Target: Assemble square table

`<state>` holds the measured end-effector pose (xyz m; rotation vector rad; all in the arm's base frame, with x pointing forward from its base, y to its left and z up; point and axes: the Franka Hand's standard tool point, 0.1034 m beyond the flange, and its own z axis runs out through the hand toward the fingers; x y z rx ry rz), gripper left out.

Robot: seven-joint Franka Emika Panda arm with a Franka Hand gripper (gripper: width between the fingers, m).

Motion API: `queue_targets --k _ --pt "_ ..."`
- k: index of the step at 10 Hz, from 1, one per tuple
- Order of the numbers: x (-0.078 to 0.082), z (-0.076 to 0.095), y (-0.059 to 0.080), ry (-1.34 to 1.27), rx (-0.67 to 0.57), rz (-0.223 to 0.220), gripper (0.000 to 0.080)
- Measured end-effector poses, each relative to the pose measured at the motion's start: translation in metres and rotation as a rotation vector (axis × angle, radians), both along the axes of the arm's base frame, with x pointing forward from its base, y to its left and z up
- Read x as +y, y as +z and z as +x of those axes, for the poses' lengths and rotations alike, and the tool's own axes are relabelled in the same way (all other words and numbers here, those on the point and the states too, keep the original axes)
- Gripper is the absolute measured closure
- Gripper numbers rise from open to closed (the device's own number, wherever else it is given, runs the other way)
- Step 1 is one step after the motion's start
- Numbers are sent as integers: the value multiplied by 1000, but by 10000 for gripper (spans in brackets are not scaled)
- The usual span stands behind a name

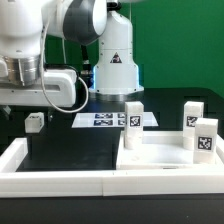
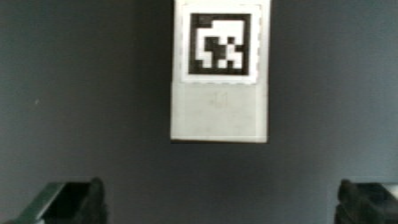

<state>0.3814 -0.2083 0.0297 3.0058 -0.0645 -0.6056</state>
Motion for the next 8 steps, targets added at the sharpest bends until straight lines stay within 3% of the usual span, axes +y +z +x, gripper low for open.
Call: queue_targets --k 4,5,7,8 --pt "5 -5 -3 -33 233 39 150" --pt "3 -11 -4 -19 302 68 150" --pt "-4 -20 -8 2 405 70 150" --pt "-7 -28 -7 -18 503 93 150"
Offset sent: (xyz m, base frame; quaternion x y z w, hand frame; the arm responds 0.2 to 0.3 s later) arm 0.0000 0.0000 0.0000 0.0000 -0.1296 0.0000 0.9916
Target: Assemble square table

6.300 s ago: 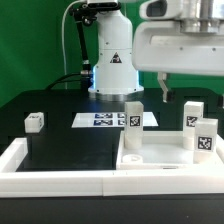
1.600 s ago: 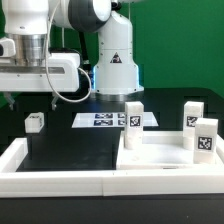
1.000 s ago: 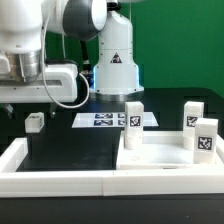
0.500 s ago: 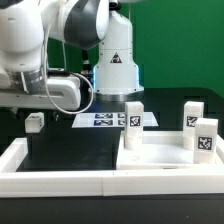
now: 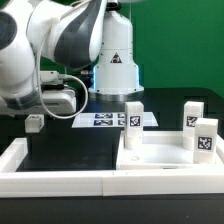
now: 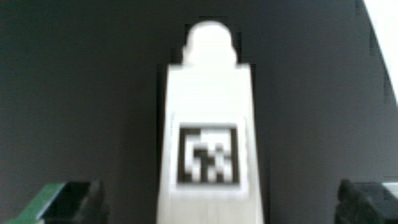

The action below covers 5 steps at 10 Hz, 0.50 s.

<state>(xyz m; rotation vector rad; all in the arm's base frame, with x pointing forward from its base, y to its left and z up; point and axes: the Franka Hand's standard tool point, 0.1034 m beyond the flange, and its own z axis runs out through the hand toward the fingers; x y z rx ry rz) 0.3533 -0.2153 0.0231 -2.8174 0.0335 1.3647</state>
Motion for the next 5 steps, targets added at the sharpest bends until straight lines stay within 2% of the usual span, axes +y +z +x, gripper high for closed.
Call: queue_targets --k 2,5 --pt "2 -3 -4 -4 56 2 150" --pt "6 -4 -6 2 58 6 150"
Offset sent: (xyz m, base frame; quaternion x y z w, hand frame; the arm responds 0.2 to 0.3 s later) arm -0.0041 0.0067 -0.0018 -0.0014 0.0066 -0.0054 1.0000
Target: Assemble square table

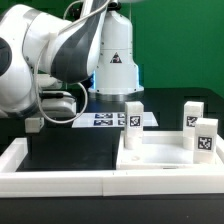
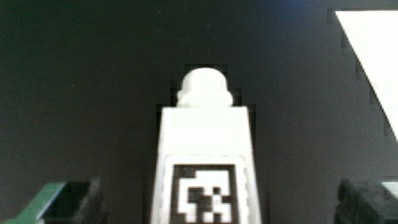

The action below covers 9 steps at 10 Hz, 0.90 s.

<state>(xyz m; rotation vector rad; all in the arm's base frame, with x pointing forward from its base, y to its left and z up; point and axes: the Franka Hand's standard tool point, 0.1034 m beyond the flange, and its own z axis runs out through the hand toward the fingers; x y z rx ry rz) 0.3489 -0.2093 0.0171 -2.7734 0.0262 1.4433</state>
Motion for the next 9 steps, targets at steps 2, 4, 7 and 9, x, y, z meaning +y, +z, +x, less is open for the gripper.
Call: queue_targets --k 2,4,7,9 --pt "4 -3 -4 4 8 6 150" --pt "4 -5 -5 5 12 6 150" --pt "6 -2 -7 13 5 6 174" --pt "7 -3 -7 13 6 7 373"
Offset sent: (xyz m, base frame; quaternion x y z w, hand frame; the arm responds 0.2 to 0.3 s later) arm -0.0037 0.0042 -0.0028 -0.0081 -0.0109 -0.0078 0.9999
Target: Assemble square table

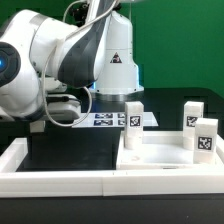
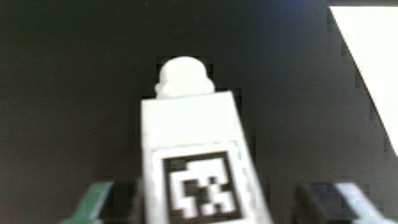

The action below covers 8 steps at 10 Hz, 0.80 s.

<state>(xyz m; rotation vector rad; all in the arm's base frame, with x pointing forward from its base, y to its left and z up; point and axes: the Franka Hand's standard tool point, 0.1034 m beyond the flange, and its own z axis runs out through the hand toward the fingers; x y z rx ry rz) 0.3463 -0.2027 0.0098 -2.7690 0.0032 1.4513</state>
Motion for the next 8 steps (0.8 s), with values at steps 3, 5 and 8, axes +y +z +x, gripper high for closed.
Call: queue_targets --k 3,5,8 --pt "0 0 0 0 0 0 511" --pt "0 0 0 -1 0 0 511" --pt "8 12 20 -11 -22 -4 511"
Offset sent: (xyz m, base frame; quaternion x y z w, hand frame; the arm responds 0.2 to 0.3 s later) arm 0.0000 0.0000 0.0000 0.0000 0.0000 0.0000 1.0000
